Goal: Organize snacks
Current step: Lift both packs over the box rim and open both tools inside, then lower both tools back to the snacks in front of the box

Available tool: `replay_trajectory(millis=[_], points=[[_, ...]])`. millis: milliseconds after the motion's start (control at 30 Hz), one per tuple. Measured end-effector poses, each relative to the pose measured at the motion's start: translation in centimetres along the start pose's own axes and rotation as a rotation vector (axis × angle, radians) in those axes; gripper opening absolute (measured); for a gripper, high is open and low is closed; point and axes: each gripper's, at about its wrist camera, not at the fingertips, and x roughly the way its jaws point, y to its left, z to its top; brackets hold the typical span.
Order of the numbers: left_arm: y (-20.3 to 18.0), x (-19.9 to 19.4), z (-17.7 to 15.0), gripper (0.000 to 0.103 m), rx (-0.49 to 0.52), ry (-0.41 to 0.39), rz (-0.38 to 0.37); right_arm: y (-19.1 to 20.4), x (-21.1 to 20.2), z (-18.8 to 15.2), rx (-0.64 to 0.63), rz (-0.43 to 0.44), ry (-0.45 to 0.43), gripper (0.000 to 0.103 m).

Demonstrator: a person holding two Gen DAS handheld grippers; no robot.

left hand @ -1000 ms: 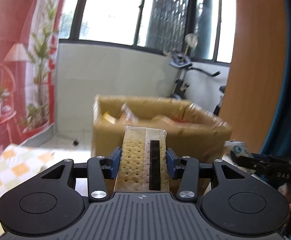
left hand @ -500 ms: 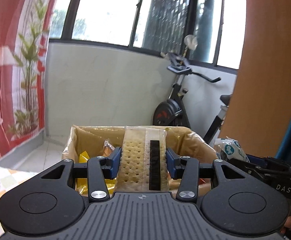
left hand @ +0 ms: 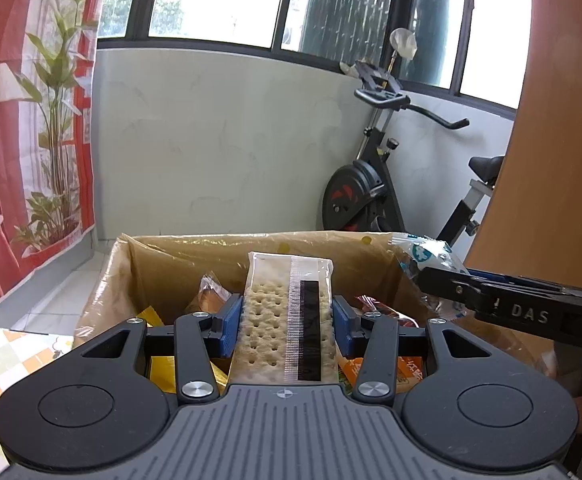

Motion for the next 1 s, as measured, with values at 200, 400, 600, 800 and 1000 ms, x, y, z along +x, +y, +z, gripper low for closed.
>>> replay_trajectory(millis=[200,400,600,800,1000], points=[[0.3,-0.9,-0.3,0.082,0.007,-0.039,-0.008,0.3,1.0,0.1,-0.027,-0.044,0.019,0.054],[-0.4,-2.5,-0.4,0.09,0.047,-0.054,0.039,1.0,-0.6,-0.3,-0.047,-0.048,0.0,0.055],[-0.2,-5.2,-0.4,0.094,0.03,-0.045,0.101,2.2,-3.5,-0.8,-0.06,-0.06,-0.029,0.072],[0.3,-7.7,-0.8,0.098,0.001,-0.013,0.18,3.6,-6.7,-2.0,-0.056,-0.076,-0.046,0.089],[0.8,-10.3,-2.1,0.1,-0.009,0.005,0.213,4.4,-9.5,-4.0,-0.025,-0.089,-0.065,0.103]])
